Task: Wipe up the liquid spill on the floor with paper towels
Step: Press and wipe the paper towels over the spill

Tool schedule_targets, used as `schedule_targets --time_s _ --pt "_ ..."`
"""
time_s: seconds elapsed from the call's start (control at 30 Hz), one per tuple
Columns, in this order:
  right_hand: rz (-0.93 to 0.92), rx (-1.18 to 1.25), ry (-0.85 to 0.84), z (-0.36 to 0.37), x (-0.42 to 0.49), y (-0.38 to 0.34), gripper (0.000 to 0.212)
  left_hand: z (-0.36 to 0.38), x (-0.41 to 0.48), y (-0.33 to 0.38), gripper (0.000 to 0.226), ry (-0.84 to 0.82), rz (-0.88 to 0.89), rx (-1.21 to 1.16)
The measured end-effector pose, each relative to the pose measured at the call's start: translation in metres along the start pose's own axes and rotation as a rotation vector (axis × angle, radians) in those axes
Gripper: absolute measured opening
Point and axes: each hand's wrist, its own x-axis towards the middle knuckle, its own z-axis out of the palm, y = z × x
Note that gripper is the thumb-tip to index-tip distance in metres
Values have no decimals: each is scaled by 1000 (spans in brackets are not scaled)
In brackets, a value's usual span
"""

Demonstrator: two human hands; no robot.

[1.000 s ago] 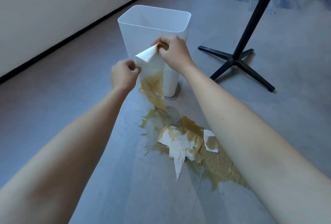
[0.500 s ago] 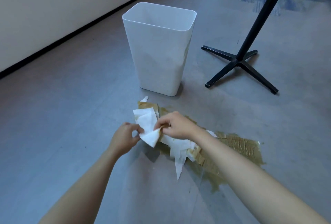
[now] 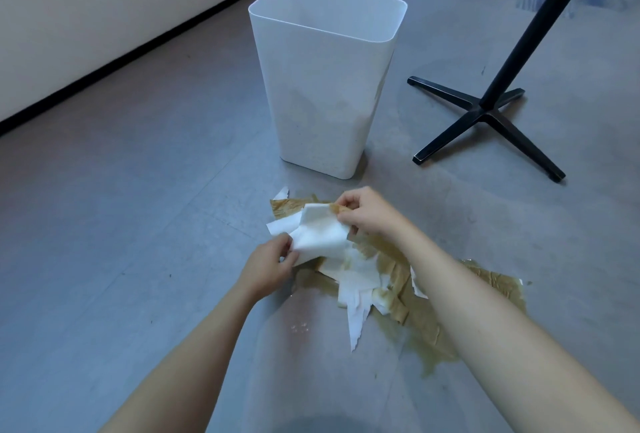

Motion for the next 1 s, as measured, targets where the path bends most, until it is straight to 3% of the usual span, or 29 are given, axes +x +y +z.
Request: schedule_targets --time_s 0.1,0.17,0.23,0.37,0.5,0.6,0.67,0.73,1.0 --pt "39 91 229 -4 26 -4 13 -5 19 15 14 101 -70 -106" --pt "98 185 356 -2 43 -5 27 -7 35 26 18 171 -141 -172" --pt "155 48 387 3 53 -2 44 -8 49 32 34 188 -227 -193" --pt "117 -234 280 26 45 11 58 2 54 28 50 218 -247 73" --pt "-55 -645 140 52 32 25 57 19 42 12 50 280 75 516" --pt "-142 -873 -55 67 30 35 58 29 34 -1 72 58 218 744" --pt "-101 -946 -185 71 30 42 60 33 28 -5 88 -116 172 781" --pt "-65 -936 -248 74 30 49 61 33 25 -7 92 -165 128 781" --pt "-126 -938 -122 74 15 57 62 27 20 -7 92 -187 192 807"
